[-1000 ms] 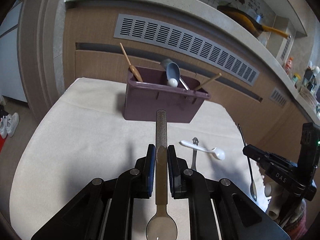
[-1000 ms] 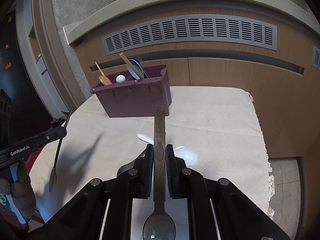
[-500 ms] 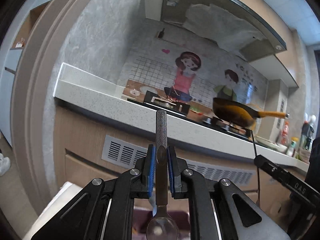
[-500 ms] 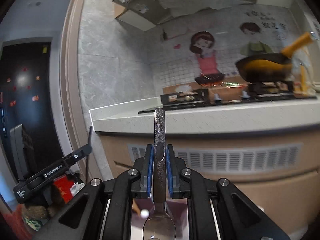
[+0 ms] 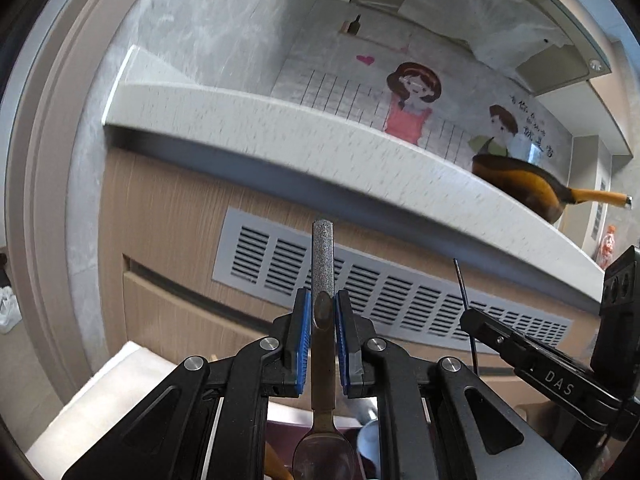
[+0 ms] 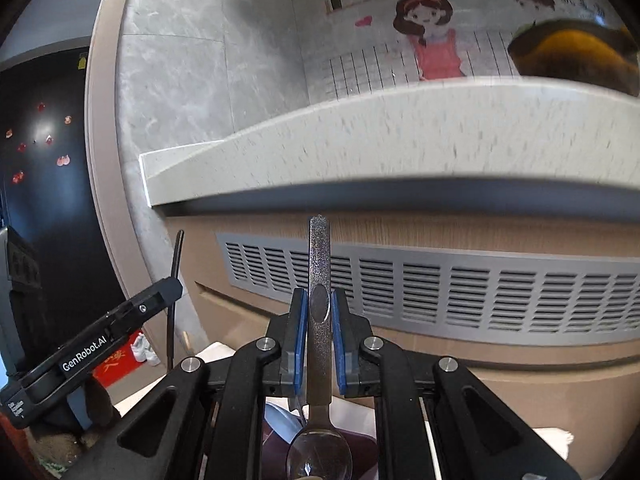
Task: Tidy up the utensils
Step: 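Open both tools to drop the black-handled spoons into the caddy, then grasp the white plastic spoon with the right tool while the left tool grasps the smiley-handled spoon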
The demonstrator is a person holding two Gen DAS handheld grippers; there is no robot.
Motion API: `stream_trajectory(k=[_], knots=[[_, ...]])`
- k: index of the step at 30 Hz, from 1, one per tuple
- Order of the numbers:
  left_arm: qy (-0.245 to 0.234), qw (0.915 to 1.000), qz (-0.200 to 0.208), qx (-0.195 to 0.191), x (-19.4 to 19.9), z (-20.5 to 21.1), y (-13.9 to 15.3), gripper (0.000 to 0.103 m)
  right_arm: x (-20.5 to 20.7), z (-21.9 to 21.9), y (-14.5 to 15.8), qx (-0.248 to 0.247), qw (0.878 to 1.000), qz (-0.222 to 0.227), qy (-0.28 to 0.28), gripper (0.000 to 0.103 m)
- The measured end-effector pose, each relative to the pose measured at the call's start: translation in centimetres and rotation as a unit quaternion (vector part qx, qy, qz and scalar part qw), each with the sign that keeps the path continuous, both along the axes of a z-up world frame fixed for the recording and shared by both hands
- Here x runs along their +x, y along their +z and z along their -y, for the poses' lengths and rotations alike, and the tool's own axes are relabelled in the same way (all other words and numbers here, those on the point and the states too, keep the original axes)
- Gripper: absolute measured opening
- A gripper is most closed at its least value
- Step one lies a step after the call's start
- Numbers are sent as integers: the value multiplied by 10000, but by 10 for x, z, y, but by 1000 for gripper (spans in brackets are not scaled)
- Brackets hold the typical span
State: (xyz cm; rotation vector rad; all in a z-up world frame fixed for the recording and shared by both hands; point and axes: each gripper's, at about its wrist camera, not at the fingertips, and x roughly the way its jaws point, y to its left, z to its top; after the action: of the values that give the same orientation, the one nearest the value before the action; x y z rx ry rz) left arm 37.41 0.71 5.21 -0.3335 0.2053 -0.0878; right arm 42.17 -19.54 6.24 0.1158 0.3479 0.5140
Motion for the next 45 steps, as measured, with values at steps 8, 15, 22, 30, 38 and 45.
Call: stream_trajectory(k=[8,15,22,30,38,45], knots=[[-39,9999,-105,-6,12,4,-15,12,5,-11,-19,-163,9998,125,-54,11],[-149,9999,9,15,6,5,-25,16,-1,-8,-32,-210,9997,53,63,12],[-459,9968,-644,-65,-11,-5,-36,36,-34,18,-48,-632,9964,-566,29,12],[-773,9904,-1113,265,-73,-7,-33,46,-94,41,-80,-1168,9820,-1467,239,50],[-1040,9742,-1928,544,-128,2,-66,49,-116,21,-148,-2011,9372,-2693,929,48],[-1493,9492,-2627,873,-151,25,-96,49,-116,17,-157,-2393,9277,-2786,667,19]])
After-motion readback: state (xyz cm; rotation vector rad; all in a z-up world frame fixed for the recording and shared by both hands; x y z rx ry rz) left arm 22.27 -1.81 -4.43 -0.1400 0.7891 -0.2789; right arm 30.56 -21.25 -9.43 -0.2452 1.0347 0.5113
